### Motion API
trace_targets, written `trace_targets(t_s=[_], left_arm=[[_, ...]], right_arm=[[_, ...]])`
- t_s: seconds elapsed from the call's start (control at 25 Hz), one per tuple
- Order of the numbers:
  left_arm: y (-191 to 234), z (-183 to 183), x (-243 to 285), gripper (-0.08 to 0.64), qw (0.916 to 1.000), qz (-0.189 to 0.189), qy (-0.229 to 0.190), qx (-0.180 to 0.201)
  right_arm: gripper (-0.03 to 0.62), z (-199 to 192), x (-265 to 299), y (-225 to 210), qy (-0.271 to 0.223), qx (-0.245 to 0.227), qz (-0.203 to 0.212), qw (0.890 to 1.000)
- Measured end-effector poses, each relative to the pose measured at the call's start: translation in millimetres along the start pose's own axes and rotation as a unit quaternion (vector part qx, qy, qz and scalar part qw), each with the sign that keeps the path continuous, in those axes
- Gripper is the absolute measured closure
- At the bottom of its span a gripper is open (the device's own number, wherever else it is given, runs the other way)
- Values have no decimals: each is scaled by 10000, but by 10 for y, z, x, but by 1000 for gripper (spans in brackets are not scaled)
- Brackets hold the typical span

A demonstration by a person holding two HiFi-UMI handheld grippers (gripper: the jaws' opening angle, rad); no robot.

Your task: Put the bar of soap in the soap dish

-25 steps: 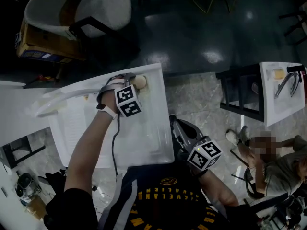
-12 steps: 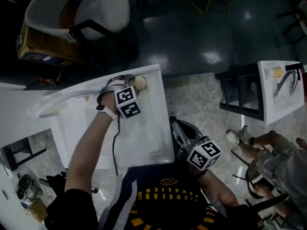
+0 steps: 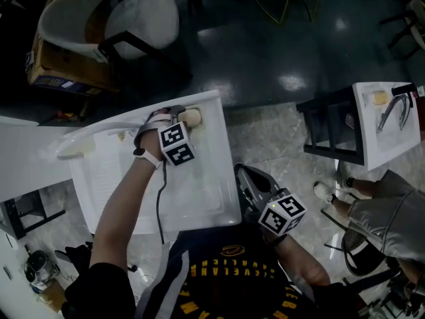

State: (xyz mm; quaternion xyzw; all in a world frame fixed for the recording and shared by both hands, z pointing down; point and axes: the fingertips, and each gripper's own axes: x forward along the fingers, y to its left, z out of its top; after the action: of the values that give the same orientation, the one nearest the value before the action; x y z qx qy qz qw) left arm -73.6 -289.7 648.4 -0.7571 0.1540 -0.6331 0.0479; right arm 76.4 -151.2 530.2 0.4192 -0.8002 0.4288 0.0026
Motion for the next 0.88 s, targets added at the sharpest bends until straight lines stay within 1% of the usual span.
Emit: trace_targets(t_s=[0.32,0.52,0.72,0.8,0.88], left_arm=[[-78,74,-235,293,9997,194,-131,-9],[-129,232,-542,293,9975,351,-585,-205],[-98,366,-908,295,9907,654,-1077,-511],[-65,412,-1084,295,9859,860,-1304,-605],[-43,454,-1284,296,9784,1148,-1569,-702]], right_arm=[[589,39,-127,58,-223,-149,-25,9996],[589,107,-180,109,-337,-245,-18,9991],[589,178,-238,211,-455,-372,13,9983],[589,208,-251,255,-495,-435,14,9978],[589,237,-263,309,-537,-482,17,9974]])
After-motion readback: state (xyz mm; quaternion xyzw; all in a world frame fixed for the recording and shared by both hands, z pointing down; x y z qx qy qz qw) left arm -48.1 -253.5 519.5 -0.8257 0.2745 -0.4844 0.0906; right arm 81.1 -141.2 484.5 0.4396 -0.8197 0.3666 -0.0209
